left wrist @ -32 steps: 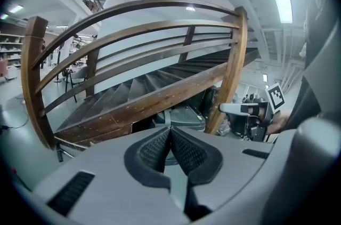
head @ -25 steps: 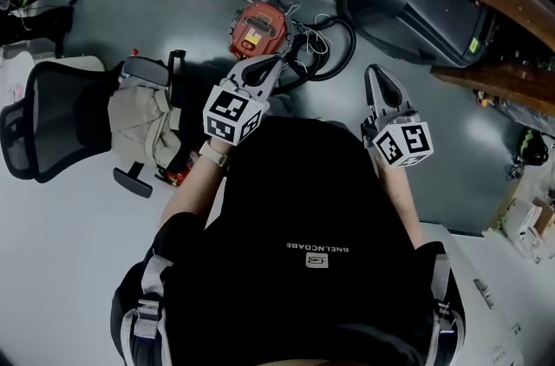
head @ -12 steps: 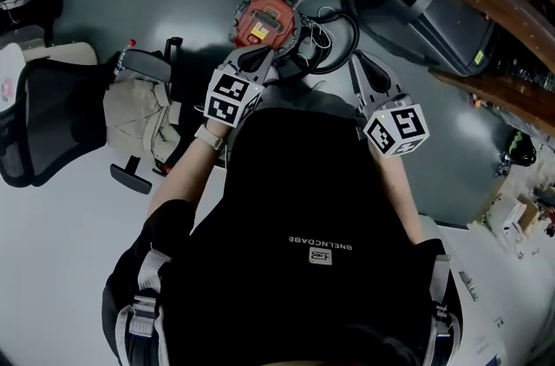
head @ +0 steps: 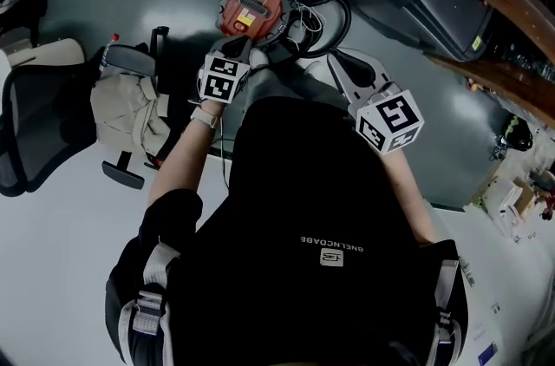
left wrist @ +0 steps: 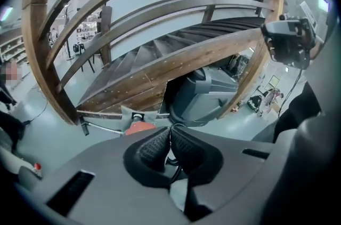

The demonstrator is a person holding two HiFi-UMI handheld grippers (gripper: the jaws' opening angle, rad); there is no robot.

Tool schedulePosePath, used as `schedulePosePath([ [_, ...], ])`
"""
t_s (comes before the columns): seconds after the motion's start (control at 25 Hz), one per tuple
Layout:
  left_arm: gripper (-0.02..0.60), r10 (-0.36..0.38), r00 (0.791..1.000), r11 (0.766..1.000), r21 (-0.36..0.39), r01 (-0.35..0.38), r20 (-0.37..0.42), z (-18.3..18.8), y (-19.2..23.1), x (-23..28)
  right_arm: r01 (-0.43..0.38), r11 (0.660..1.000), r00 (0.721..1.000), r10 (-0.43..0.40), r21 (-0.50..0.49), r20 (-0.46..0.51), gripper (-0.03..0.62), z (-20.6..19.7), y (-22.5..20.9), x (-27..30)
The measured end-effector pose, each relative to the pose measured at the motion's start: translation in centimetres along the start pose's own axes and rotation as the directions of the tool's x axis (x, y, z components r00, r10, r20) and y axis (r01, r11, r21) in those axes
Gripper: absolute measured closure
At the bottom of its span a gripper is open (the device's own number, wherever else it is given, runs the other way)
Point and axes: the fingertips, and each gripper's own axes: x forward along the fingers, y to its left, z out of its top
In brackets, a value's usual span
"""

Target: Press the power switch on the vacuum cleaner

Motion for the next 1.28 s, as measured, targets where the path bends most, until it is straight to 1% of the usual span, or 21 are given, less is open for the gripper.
schedulePosePath([
  [0.16,0.565,0.018,0.999,1.0,-0.023,-0.019,-0.046,-2.4,1.8,3.0,-0.017,1.0,1.0,0.017,-0.009,-0.007,0.565,-0.4,0.0,0.7],
  [0.32,0.565,0.04,0.994,0.998,-0.051,-0.045,-0.103,-5.5,3.6,6.1,-0.026,1.0,1.0,0.026,0.001,-0.014,0.565,-1.2,-0.1,1.8],
  [0.6,0.565,0.041,0.983,0.994,-0.089,-0.057,-0.176,-9.6,6.2,10.8,-0.035,0.999,0.998,0.035,-0.001,-0.06,0.565,-3.5,0.3,3.2],
  [0.84,0.565,0.043,0.972,0.994,-0.09,-0.066,-0.232,-12.8,7.9,15.4,0.016,0.999,0.996,-0.012,0.04,-0.087,0.565,-5.5,-1.4,3.8],
  [0.96,0.565,0.05,0.965,0.993,-0.091,-0.076,-0.258,-13.8,9.0,17.4,0.054,0.995,0.995,-0.048,0.078,-0.085,0.565,-5.9,-2.6,4.1],
  [1.12,0.565,0.055,0.958,0.992,-0.097,-0.085,-0.28,-15.2,10.3,20.5,0.094,0.99,0.993,-0.086,0.103,-0.081,0.565,-6.6,-3.7,4.0],
  [1.28,0.565,0.058,0.94,0.989,-0.111,-0.101,-0.335,-16.8,11.5,22.9,0.126,0.983,0.99,-0.116,0.137,-0.08,0.565,-7.3,-4.6,4.1],
])
